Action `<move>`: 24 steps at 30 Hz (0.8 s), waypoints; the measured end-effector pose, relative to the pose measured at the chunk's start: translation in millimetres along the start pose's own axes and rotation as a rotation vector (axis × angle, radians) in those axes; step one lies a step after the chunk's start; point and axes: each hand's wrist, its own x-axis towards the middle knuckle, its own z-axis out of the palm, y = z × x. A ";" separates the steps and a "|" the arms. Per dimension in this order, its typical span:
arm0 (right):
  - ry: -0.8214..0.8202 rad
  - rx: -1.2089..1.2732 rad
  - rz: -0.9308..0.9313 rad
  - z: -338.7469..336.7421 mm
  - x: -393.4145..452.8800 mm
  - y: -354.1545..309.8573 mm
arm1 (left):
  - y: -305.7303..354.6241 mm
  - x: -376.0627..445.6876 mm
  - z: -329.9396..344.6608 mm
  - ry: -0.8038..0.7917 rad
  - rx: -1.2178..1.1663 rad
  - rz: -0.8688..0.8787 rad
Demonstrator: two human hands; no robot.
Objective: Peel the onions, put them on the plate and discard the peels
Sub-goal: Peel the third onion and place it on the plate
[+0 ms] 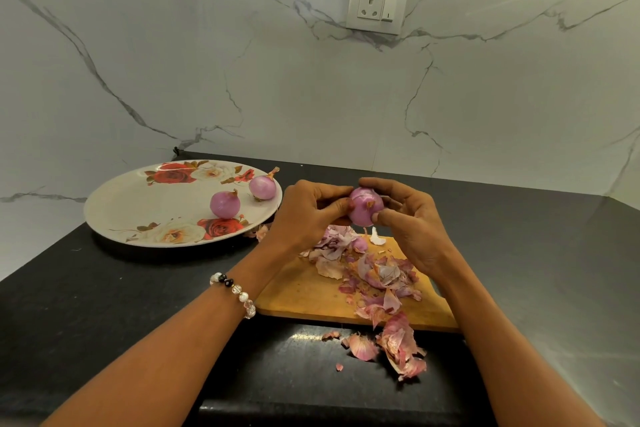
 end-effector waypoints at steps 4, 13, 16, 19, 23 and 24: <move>-0.005 -0.033 -0.005 -1.3 0.2 0.4 | 0.0 -2.5 0.2 0.028 0.069 0.047; -0.014 -0.084 0.001 -0.6 -0.9 0.7 | -0.1 -2.6 0.7 0.039 0.163 0.076; -0.016 -0.096 -0.005 0.5 -1.5 -0.5 | -1.2 -2.4 0.0 0.035 0.176 0.075; -0.029 -0.105 -0.025 2.9 -2.9 -2.1 | -4.5 -1.8 0.9 0.033 0.246 0.100; -0.044 -0.107 -0.047 3.7 -4.4 -3.1 | -5.2 -1.8 3.6 0.023 0.335 0.150; -0.045 -0.096 -0.047 3.3 -4.5 -3.1 | -4.7 -1.9 3.8 0.025 0.335 0.151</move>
